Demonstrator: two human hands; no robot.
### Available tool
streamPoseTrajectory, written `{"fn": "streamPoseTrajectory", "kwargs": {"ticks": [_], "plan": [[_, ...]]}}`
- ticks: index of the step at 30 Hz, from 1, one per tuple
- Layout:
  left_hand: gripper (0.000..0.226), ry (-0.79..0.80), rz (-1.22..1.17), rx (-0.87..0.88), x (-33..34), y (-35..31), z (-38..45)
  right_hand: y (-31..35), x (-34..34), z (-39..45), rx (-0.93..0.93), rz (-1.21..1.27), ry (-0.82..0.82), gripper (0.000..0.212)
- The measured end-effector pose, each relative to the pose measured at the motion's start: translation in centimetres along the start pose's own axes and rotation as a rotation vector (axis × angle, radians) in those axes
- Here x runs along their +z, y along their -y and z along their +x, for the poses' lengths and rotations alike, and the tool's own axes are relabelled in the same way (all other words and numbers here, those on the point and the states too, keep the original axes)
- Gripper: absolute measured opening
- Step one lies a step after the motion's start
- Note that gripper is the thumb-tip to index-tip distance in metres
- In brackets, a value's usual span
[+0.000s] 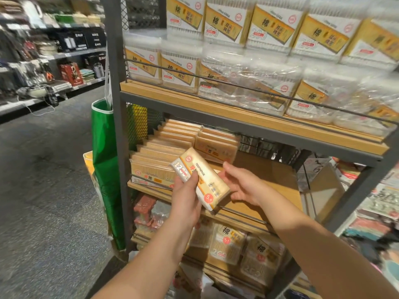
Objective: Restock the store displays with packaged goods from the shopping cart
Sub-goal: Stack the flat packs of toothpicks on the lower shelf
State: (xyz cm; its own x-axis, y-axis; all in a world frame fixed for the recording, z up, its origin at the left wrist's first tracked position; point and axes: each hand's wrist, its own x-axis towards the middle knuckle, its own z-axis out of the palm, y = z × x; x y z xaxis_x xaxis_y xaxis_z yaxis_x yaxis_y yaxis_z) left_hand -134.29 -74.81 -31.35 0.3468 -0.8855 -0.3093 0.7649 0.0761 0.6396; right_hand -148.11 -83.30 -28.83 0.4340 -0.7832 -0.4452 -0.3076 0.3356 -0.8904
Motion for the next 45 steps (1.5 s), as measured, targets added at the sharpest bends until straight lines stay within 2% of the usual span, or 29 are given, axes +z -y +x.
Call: {"fn": "streamPoseTrajectory", "kwargs": {"ticks": [3, 5, 7, 9, 12, 14, 16, 20, 22, 24, 26, 30, 33, 37, 41, 42, 43, 45], "plan": [[0.031, 0.024, -0.002, 0.002, 0.6, 0.0, 0.0, 0.1, 0.5, -2.0, -0.002, -0.123, 0.108, 0.028], [0.031, 0.034, 0.013, -0.005, 0.9, 0.0, -0.2, 0.2, 0.5, -2.3, -0.035, -0.112, 0.08, 0.023], [0.029, 0.052, 0.049, -0.031, 0.9, -0.1, -0.4, 0.2, -0.2, -1.7, -0.102, 0.006, -0.06, 0.02], [0.031, 0.058, 0.105, -0.074, 0.8, -0.4, -0.7, 0.0, -1.4, -0.6, -0.147, 0.107, -0.25, 0.026], [0.047, 0.043, 0.133, -0.118, 0.1, -1.0, -0.7, -0.8, -3.0, 1.0, -0.109, 0.038, -0.498, 0.032], [0.05, 0.057, 0.157, -0.145, -0.4, -1.4, -0.8, -1.3, -3.2, 2.0, -0.08, -0.061, -0.572, 0.027], [0.051, 0.084, 0.18, -0.182, -0.8, -1.7, -1.0, -1.2, -2.9, 3.1, -0.054, -0.136, -0.567, 0.026], [0.038, 0.08, 0.274, -0.209, -1.2, -2.1, -0.9, -0.2, -1.2, 5.8, 0.031, -0.084, -0.584, 0.034], [0.032, 0.076, 0.303, -0.218, -1.4, -2.3, -0.7, 0.3, -0.5, 6.8, -0.028, 0.001, -0.619, 0.036], [0.022, 0.11, 0.322, -0.227, -1.7, -2.6, -0.8, 0.8, -0.2, 7.3, -0.12, -0.019, -0.651, 0.039], [0.012, 0.166, 0.335, -0.233, -2.0, -2.7, -0.8, 1.2, -0.2, 7.6, -0.117, -0.066, -0.692, 0.036], [0.016, 0.185, 0.393, -0.209, -2.5, -2.6, -0.5, 1.1, -0.7, 7.7, -0.107, -0.066, -0.657, 0.038], [0.015, 0.216, 0.46, -0.216, -2.6, -2.6, -0.6, 0.5, -0.8, 6.8, -0.096, 0.107, -0.615, 0.044], [0.01, 0.31, 0.582, -0.303, -1.5, -1.9, -1.4, -1.7, -0.9, 3.4, -0.118, 0.178, -0.602, 0.041], [0.011, 0.496, 0.689, -0.336, 0.6, 0.6, -2.2, -3.7, -0.8, -3.0, -0.207, 0.366, -0.528, 0.019], [0.014, 0.593, 0.716, -0.373, 1.5, 2.3, -3.4, -5.3, -1.5, -6.4, -0.216, 0.416, -0.58, 0.02], [0.014, 0.625, 0.729, -0.369, 2.2, 3.1, -3.9, -6.0, -1.7, -8.4, -0.236, 0.433, -0.589, 0.022], [0.018, 0.599, 0.768, -0.427, 3.4, 6.4, -6.4, -8.8, -2.6, -14.4, -0.236, 0.422, -0.664, 0.02]]}}
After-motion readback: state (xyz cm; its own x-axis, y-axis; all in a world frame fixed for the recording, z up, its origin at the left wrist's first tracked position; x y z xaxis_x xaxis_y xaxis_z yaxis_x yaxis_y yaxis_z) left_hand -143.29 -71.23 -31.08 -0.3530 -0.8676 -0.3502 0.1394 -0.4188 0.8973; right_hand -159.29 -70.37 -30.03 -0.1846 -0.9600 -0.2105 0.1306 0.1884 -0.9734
